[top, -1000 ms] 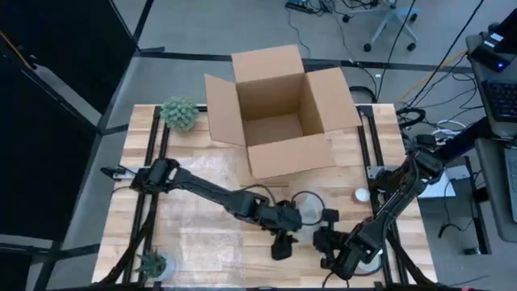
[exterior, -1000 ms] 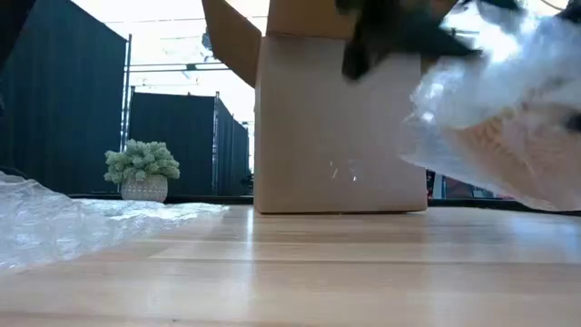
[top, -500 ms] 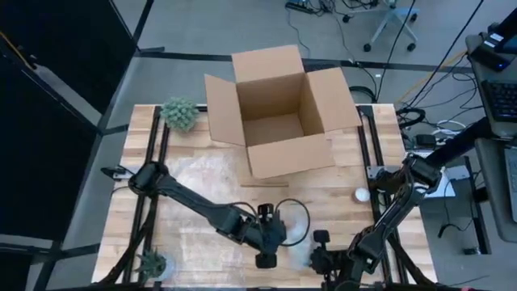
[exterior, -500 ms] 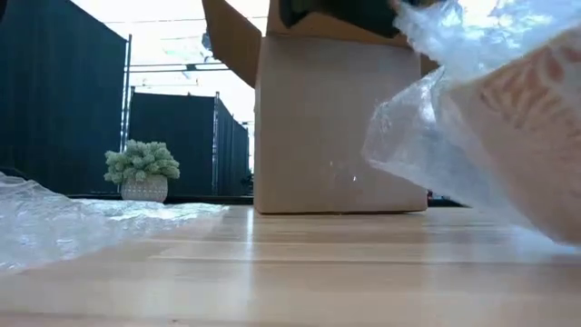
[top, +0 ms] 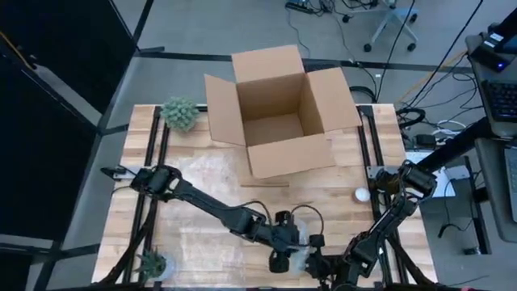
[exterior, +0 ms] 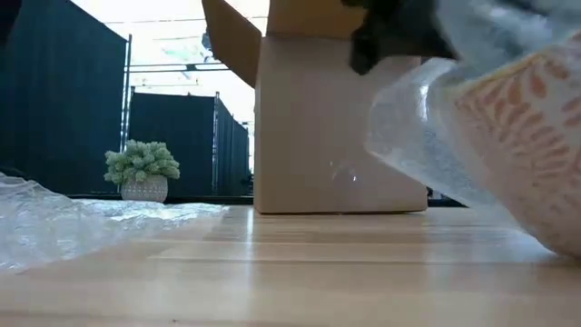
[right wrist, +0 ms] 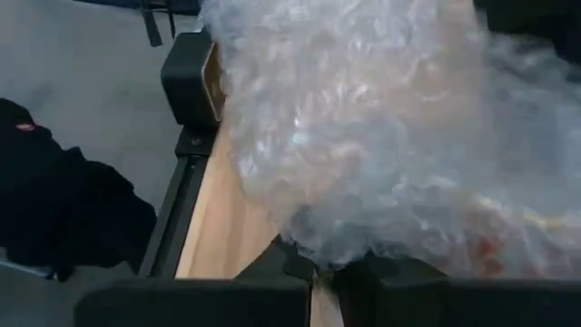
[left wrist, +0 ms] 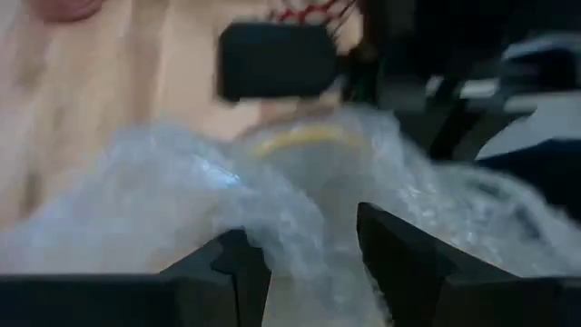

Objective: Wrap mug
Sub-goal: Wrap the orange mug with bubble wrap

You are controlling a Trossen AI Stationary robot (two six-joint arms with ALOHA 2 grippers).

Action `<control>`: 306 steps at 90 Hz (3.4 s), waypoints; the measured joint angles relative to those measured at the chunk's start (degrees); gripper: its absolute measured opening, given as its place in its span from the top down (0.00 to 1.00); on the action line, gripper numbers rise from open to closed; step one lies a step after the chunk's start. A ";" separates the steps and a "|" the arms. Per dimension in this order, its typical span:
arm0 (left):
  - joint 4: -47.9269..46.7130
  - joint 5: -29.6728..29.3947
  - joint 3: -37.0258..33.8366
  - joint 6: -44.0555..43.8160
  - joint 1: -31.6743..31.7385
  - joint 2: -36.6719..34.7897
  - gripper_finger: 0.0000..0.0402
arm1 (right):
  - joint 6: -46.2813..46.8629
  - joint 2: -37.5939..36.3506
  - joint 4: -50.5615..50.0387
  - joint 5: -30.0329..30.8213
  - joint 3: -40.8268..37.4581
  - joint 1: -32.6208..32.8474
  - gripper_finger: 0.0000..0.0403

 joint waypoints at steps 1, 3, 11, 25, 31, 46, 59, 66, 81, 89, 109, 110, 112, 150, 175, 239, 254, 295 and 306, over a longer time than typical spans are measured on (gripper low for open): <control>0.28 0.05 0.01 0.00 0.07 0.17 0.64 | 0.00 0.00 0.04 0.08 -0.01 -0.03 0.99; 0.58 0.18 0.02 0.00 0.23 0.47 0.64 | -0.02 0.01 0.20 0.31 -0.01 -0.05 0.99; 1.25 0.94 0.19 -1.03 1.25 2.98 0.64 | -0.53 0.04 0.90 0.98 -0.03 -0.10 0.99; 1.30 2.41 0.42 -4.44 2.51 6.48 0.64 | -0.35 0.04 0.94 1.17 -0.12 -0.59 0.99; 0.17 3.97 0.32 -5.58 2.60 6.60 0.64 | -0.39 0.07 0.87 0.91 -0.14 -0.53 0.99; -3.50 5.23 0.58 -5.19 1.81 4.08 0.64 | -0.47 0.11 1.46 0.78 -0.14 -0.53 0.99; -5.29 4.61 0.96 -4.39 0.81 -0.43 0.64 | -1.05 0.04 2.30 1.07 -0.03 -0.45 0.99; -8.44 3.98 1.00 -4.31 0.25 -3.51 0.64 | -1.27 0.07 2.70 0.77 -0.03 -0.46 0.99; -15.92 0.27 1.25 -3.94 -0.72 -9.47 0.64 | -3.66 0.05 5.73 0.99 -0.03 -0.55 0.99; -20.20 -3.35 1.27 -3.02 -1.28 -11.61 0.64 | -4.22 0.04 6.88 0.93 -0.03 -0.59 0.99; -33.56 -11.10 1.17 -3.44 -1.93 -12.80 0.64 | -6.50 0.04 15.22 0.90 -0.03 0.63 0.99; -33.93 -11.25 1.16 -3.45 -2.02 -12.80 0.64 | -6.73 0.04 15.76 0.90 -0.03 0.76 0.99; -34.61 -11.43 1.16 -3.45 -2.08 -12.80 0.64 | -7.17 0.05 16.81 0.92 -0.03 1.01 0.99; -37.86 -13.51 -1.46 -4.29 -5.72 -12.80 0.64 | -4.91 7.47 23.90 6.52 -0.54 2.88 0.98; -34.47 -22.63 -4.11 -7.13 -7.59 -12.80 0.64 | -8.75 9.66 51.57 16.06 -11.33 5.84 0.98; -24.59 -19.10 -4.11 -1.27 -3.81 -12.80 0.64 | -23.16 10.29 57.15 15.37 -15.00 -1.17 0.98; -26.58 -18.98 -4.11 -2.79 -4.36 -12.80 0.64 | -23.65 10.29 56.85 10.89 -15.00 -5.32 0.98; -28.89 -17.97 -4.47 -2.56 -4.68 -12.58 0.64 | -15.65 10.23 54.02 8.05 -14.91 -5.29 0.80; -29.20 -17.53 -4.87 -2.82 -4.55 -12.32 0.64 | -15.67 10.22 54.26 8.11 -14.91 -5.25 0.74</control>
